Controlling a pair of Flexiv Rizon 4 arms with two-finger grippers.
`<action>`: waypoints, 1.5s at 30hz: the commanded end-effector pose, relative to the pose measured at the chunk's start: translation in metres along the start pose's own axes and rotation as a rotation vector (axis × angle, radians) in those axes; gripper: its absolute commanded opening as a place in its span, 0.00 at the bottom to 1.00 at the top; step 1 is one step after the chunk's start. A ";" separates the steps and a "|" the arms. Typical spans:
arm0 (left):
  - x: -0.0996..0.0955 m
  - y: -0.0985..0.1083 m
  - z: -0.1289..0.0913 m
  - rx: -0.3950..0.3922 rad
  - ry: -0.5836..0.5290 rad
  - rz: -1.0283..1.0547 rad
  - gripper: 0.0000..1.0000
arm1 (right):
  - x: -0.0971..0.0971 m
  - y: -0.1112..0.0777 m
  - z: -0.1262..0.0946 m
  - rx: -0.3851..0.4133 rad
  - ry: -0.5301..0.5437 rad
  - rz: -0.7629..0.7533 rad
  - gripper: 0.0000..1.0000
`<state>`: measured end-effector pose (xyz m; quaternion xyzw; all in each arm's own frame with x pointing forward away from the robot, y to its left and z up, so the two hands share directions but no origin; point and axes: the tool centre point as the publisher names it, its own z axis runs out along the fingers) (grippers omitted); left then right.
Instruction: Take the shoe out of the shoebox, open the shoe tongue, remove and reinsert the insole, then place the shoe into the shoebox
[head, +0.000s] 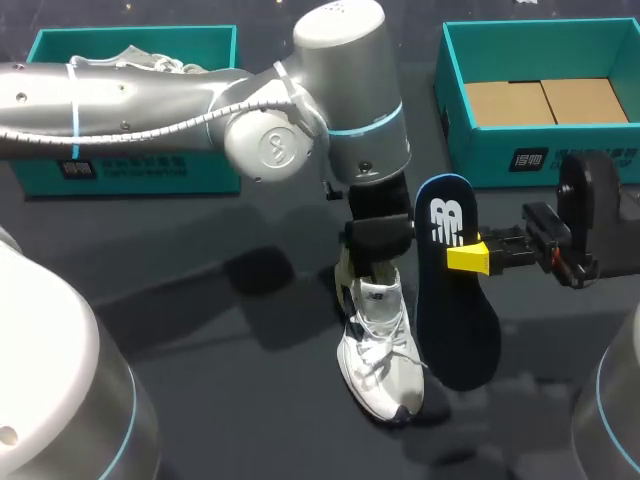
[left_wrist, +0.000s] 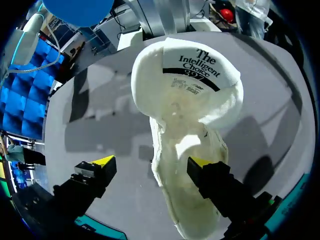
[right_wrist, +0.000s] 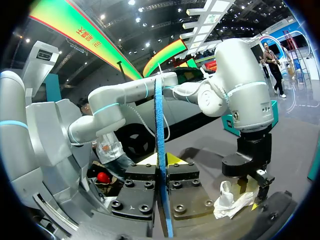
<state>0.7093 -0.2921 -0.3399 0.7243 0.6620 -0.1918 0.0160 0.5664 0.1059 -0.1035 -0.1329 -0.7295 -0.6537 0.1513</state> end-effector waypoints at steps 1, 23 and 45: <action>0.021 -0.012 -0.036 -0.071 -0.133 -0.030 1.00 | 0.002 -0.001 0.001 0.001 -0.004 0.001 0.00; 0.016 -0.007 -0.081 -0.078 -0.450 0.032 1.00 | 0.002 -0.001 0.001 0.001 -0.004 0.001 0.00; -0.001 -0.012 -0.118 -0.123 -0.738 0.129 1.00 | 0.002 -0.001 0.001 0.001 -0.004 0.001 0.00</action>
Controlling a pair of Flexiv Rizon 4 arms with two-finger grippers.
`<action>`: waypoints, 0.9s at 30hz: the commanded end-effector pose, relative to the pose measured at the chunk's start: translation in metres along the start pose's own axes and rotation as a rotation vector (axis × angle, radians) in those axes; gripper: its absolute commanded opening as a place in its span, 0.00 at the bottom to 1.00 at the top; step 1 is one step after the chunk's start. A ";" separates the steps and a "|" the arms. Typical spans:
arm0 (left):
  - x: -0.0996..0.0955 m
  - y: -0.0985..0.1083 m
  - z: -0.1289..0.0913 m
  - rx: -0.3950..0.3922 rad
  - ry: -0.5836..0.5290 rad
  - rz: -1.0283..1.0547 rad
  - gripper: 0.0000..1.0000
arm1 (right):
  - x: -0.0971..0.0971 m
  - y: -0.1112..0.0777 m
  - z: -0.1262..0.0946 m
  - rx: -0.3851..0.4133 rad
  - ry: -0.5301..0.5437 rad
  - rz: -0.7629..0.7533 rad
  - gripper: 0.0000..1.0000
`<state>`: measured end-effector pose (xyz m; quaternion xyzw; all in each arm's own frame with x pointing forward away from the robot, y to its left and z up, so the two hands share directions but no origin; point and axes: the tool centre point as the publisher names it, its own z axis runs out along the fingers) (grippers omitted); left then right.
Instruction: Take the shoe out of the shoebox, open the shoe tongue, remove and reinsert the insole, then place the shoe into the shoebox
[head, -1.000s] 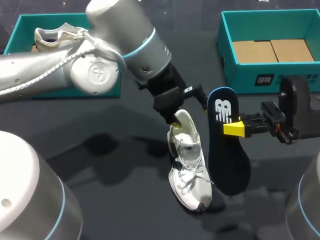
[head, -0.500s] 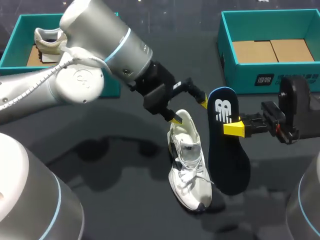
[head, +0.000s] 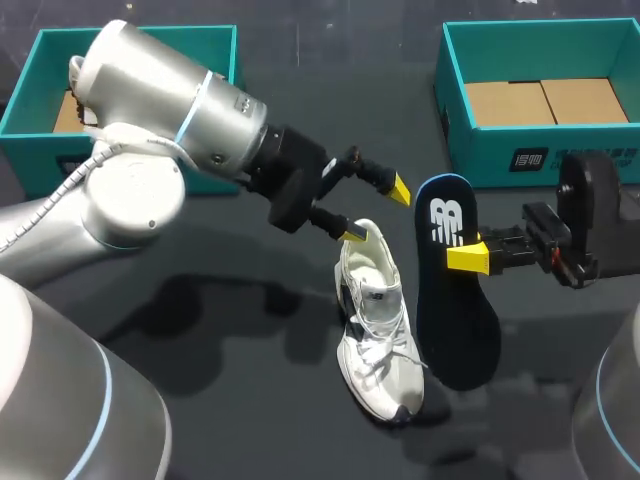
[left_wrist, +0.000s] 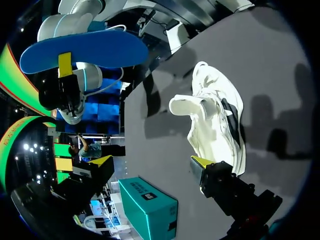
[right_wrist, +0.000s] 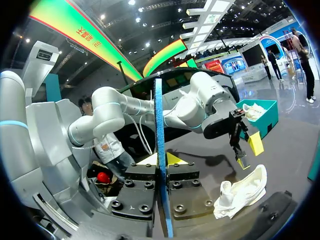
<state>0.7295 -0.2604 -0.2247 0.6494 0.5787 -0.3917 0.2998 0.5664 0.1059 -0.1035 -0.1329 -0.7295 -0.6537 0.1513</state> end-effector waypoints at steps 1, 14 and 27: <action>0.003 -0.002 0.001 -0.004 -0.025 0.003 1.00 | 0.002 -0.001 0.001 0.001 -0.004 0.001 0.00; -0.022 -0.006 -0.014 -0.136 -0.217 0.015 1.00 | 0.002 -0.001 0.001 0.001 -0.004 0.001 0.00; -0.033 0.002 -0.030 -0.238 -0.347 -0.019 1.00 | -0.021 0.008 -0.014 -0.007 0.006 0.074 0.00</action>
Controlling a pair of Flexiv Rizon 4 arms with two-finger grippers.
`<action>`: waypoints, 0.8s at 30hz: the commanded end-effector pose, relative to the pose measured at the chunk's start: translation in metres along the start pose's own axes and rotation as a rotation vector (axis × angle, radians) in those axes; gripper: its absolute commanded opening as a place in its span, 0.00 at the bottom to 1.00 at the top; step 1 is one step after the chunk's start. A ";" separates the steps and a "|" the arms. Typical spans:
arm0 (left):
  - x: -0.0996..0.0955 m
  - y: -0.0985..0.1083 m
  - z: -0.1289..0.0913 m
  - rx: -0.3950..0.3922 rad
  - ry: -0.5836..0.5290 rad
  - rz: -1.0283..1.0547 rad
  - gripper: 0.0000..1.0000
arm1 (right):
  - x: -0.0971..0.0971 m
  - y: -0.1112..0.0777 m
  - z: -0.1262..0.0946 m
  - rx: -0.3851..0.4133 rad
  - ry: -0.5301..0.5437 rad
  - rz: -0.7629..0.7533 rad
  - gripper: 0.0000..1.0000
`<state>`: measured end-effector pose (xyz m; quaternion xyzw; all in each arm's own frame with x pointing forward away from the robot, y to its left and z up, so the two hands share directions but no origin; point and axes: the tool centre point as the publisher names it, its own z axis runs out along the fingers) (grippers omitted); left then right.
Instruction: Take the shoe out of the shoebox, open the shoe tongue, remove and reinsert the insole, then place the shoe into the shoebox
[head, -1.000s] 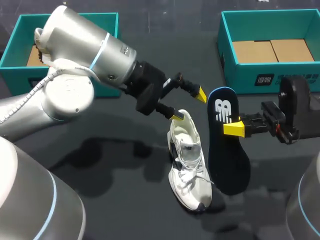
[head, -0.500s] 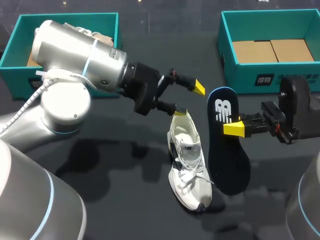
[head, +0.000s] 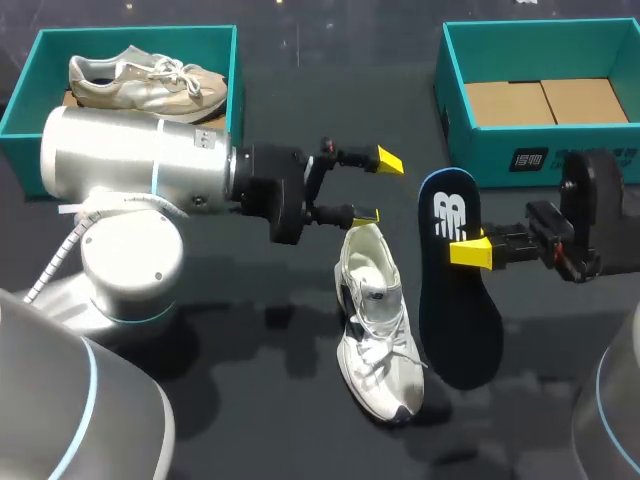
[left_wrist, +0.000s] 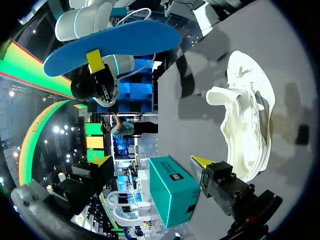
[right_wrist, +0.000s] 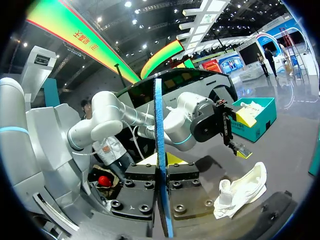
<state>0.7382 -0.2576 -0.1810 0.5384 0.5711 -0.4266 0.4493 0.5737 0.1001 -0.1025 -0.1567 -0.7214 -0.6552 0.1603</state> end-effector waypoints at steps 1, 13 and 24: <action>0.000 -0.001 -0.007 -0.026 -0.041 0.002 1.00 | -0.020 0.009 -0.011 0.012 0.023 0.038 0.00; -0.009 0.006 -0.013 -0.040 -0.058 -0.005 1.00 | -0.063 0.020 -0.043 -0.009 0.017 0.139 0.00; -0.009 0.006 -0.013 -0.040 -0.058 -0.005 1.00 | -0.063 0.020 -0.043 -0.009 0.017 0.139 0.00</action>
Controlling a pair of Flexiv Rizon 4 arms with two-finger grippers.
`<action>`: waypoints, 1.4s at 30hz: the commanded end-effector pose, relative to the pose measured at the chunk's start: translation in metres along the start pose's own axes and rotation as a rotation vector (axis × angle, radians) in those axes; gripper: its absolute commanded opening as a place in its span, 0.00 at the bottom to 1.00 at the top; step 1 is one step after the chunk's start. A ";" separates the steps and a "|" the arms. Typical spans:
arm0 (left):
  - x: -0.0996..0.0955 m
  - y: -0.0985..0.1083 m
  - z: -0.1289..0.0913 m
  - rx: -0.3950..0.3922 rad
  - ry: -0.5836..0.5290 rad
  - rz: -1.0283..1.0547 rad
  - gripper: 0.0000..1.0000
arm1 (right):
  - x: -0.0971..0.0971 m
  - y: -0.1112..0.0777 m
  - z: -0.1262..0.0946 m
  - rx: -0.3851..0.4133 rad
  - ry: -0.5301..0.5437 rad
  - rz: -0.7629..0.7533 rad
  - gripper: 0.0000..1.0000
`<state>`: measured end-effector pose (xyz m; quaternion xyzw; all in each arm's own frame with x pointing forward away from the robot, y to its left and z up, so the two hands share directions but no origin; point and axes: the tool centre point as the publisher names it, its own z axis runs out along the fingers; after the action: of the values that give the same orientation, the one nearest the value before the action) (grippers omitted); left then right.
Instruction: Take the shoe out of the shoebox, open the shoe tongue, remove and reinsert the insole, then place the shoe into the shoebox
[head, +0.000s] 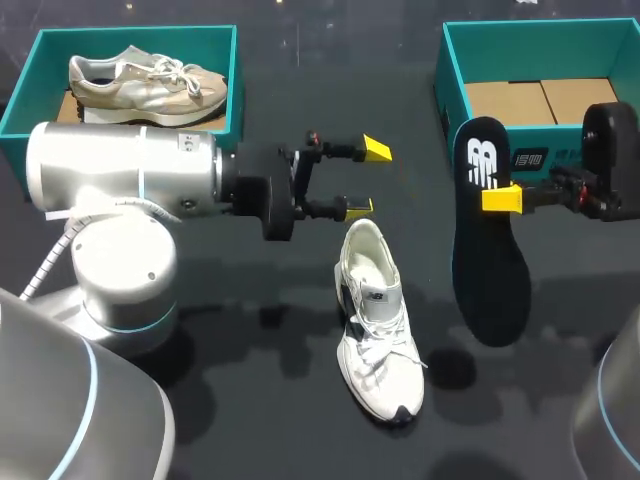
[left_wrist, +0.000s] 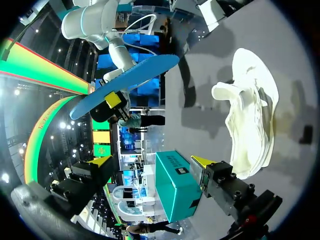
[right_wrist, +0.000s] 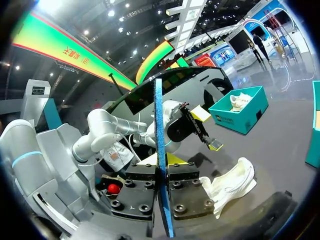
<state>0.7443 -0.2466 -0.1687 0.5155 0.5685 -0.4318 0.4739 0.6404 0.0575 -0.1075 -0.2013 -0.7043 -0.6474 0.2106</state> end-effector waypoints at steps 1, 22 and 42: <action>0.001 -0.001 0.000 -0.001 -0.002 0.002 1.00 | 0.000 0.000 0.001 0.001 -0.001 0.000 0.00; 0.001 -0.001 0.000 -0.001 -0.002 0.002 1.00 | -0.071 0.037 -0.012 -0.074 -0.025 0.268 0.00; -0.003 0.005 0.015 -0.009 -0.039 0.009 1.00 | -0.101 0.044 -0.017 -0.112 0.031 0.390 0.00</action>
<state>0.7497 -0.2583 -0.1677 0.5069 0.5590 -0.4378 0.4888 0.7442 0.0429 -0.1234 -0.3396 -0.6112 -0.6363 0.3259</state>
